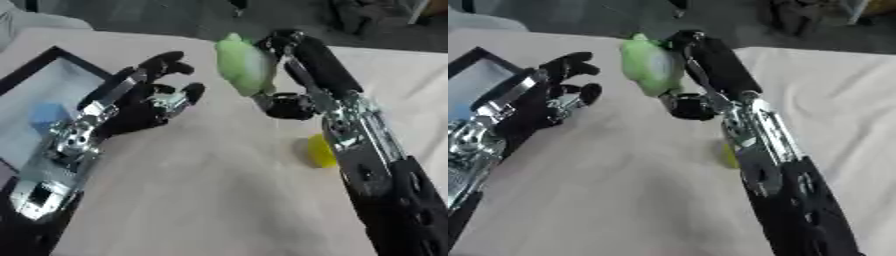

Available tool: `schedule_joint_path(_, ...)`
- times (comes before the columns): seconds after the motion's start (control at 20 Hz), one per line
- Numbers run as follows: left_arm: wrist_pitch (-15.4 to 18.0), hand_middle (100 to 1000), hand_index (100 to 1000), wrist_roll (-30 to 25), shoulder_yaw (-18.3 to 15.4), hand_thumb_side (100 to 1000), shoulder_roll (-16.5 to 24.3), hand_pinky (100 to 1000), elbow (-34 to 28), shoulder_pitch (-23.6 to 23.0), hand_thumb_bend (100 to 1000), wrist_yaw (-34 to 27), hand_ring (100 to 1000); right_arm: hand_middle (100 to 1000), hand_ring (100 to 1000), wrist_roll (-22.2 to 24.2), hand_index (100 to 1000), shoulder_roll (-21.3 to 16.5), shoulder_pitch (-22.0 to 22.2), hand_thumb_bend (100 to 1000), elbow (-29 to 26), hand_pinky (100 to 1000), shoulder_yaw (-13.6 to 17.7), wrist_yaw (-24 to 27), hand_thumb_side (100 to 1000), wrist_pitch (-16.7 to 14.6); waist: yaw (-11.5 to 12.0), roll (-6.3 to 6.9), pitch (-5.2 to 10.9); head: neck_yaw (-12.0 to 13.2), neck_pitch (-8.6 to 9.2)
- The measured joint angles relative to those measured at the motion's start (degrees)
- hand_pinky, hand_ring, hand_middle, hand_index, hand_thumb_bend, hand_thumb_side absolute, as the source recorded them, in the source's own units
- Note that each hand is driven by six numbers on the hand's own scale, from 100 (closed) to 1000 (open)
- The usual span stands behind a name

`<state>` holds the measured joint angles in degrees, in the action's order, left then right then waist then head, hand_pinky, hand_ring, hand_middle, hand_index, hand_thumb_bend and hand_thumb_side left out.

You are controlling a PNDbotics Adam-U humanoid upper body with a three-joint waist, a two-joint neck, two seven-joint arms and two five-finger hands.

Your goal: Pick up the objects with one hand, pass them to the other hand, and then place them into the box on the other side of the table.

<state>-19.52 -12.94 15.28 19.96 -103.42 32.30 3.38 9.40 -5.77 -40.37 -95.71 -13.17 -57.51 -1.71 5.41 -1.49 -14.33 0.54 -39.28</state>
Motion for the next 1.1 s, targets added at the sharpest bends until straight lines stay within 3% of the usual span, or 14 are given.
schedule_joint_path(0.55, -0.07, 1000, 824, -0.51, 0.34, 635, -0.28, 890, 0.51, 0.00, 365, -2.41, 1000, 438, 566, -0.70, 581, 0.07, -0.47, 100, 0.01, 772, -1.07, -0.85, 100, -1.67, 0.07, 0.00, 0.00, -0.73, -2.31)
schedule_joint_path(1.1, -0.32, 1000, 826, -1.91, 1.01, 663, -0.29, 895, 0.84, 0.00, 386, -3.78, 1000, 447, 574, -1.06, 584, 0.57, -0.57, 100, 0.41, 786, -2.59, -2.99, 100, -3.48, 0.07, 0.00, 0.00, -1.12, -2.03)
